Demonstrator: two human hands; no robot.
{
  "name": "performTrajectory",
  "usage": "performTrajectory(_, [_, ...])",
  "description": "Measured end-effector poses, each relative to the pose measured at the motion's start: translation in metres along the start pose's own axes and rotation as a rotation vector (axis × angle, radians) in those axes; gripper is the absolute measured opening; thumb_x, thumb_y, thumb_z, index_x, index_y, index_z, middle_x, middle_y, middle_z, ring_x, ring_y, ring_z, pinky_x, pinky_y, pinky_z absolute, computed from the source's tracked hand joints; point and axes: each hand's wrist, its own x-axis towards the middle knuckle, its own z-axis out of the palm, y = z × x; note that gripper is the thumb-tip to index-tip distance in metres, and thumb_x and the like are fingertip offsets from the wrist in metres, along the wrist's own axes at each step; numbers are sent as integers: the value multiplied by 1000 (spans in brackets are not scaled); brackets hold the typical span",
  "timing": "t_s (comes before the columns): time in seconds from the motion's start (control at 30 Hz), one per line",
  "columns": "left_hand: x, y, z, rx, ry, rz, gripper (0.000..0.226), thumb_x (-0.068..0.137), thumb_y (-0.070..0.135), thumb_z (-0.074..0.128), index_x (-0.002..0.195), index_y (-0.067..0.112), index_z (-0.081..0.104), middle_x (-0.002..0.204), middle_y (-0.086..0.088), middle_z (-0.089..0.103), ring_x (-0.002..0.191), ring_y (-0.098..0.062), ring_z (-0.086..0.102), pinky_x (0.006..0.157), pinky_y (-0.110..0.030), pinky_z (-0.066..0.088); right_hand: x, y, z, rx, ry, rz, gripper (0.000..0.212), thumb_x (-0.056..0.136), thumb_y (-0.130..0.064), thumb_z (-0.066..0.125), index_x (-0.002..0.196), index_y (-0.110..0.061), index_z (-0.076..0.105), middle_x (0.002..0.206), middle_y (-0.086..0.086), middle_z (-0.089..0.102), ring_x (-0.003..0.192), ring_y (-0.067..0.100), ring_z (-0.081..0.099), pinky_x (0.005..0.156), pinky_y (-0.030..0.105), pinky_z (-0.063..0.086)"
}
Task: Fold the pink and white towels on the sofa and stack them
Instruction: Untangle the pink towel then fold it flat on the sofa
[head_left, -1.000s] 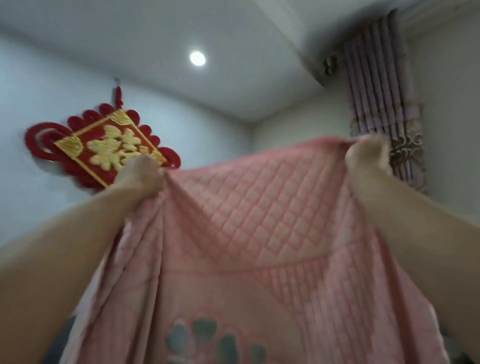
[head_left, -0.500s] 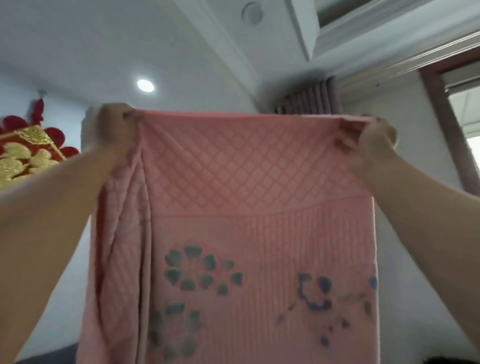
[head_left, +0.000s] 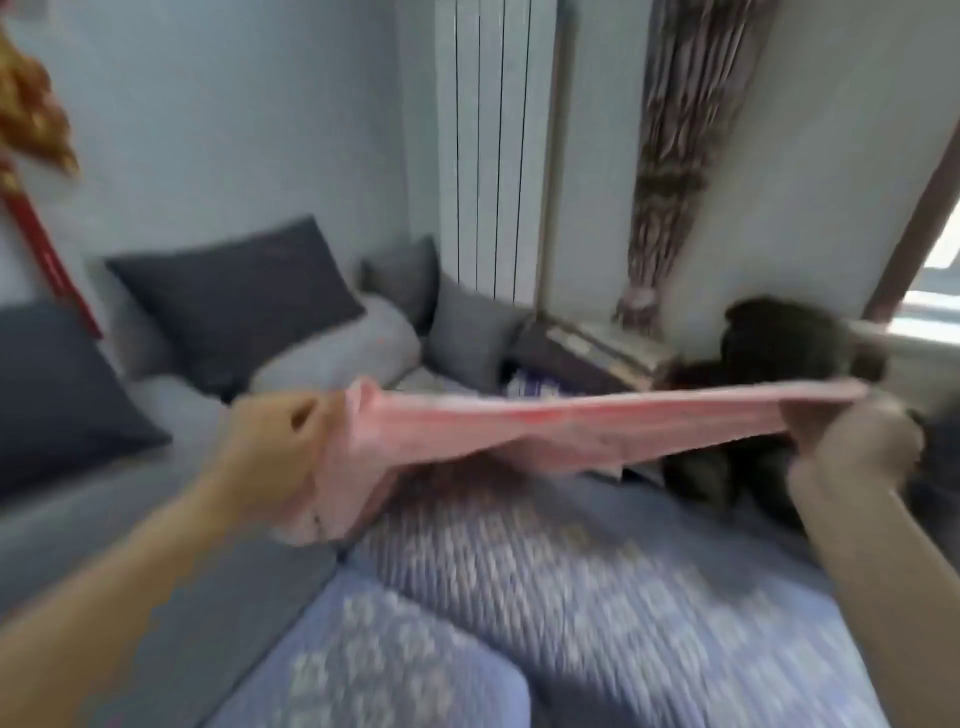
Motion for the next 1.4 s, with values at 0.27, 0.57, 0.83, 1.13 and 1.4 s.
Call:
performTrajectory(0.27, [-269, -123, 94, 76, -481, -504, 43, 88, 33, 75, 127, 25, 60, 110, -3, 58, 95, -28, 64, 81, -39, 45, -33, 117, -225, -802, 164, 256, 33, 87, 9, 46, 111, -3, 66, 76, 5, 67, 70, 22, 60, 65, 27, 52])
performTrajectory(0.57, [-407, -190, 64, 416, -744, -614, 15, 99, 44, 51, 104, 33, 60, 102, -4, 73, 96, -28, 71, 80, -38, 51, -16, 141, -383, -1262, 255, 656, 21, 93, 6, 51, 82, -8, 63, 41, 13, 58, 28, 20, 55, 32, 31, 49])
performTrajectory(0.83, [-491, -174, 59, 385, -784, -1028, 52, 85, 60, 64, 113, 23, 44, 103, -15, 65, 96, -38, 65, 75, -39, 46, -68, 129, -404, -1613, 165, 599, 24, 87, 5, 43, 79, -5, 64, 67, 20, 62, 64, 39, 62, 64, 45, 49])
performTrajectory(1.13, [-490, -188, 64, 511, -947, -1030, 51, 90, 20, 65, 135, 9, 41, 123, -18, 46, 104, -34, 59, 89, -41, 52, -75, 146, -391, -1628, 182, 518, 39, 90, 7, 45, 94, -24, 68, 105, 14, 67, 86, 34, 65, 84, 49, 59])
performTrajectory(1.4, [-499, -227, 53, 368, -843, -1519, 38, 90, 19, 58, 120, -4, 61, 110, -22, 64, 101, -37, 65, 82, -36, 55, -69, 114, -366, -1108, 573, 534, 37, 94, 0, 46, 70, -19, 66, 103, 8, 68, 84, 25, 66, 85, 36, 59])
